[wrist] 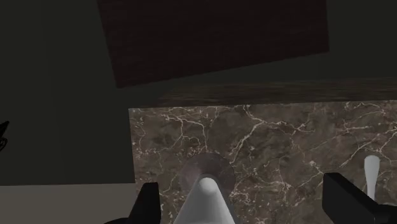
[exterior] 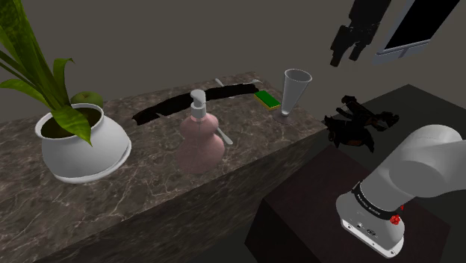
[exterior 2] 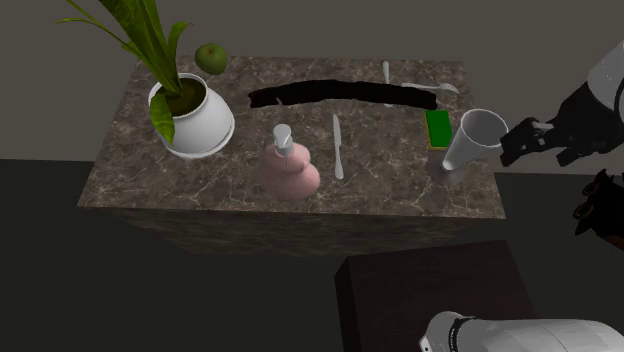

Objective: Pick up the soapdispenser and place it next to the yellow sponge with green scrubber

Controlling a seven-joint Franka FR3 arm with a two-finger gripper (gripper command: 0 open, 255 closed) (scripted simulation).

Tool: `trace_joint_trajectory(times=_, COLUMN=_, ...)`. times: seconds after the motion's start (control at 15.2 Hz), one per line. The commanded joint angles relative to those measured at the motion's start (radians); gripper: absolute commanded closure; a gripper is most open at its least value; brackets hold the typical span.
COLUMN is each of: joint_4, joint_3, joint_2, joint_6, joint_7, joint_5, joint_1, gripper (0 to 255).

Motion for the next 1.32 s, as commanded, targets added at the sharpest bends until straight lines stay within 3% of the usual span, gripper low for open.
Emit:
trace_joint_trajectory(times=0.0, joint_4=0.0, joint_3=0.0, joint_2=0.0, joint_6=0.0, joint_7=0.0, joint_5=0.0, joint_1=0.0, gripper=0)
trace_joint_trajectory(times=0.66, joint_4=0.07, joint_3=0.204, joint_2=0.132, joint_6=0.076, joint_7=0.24, joint_5=0.133, joint_1=0.062, gripper=0)
trace_joint_trajectory(times=1.25, joint_4=0.23, joint_3=0.383, joint_2=0.336, joint_6=0.145, joint_7=0.456, joint_5=0.178, joint_1=0.092, gripper=0)
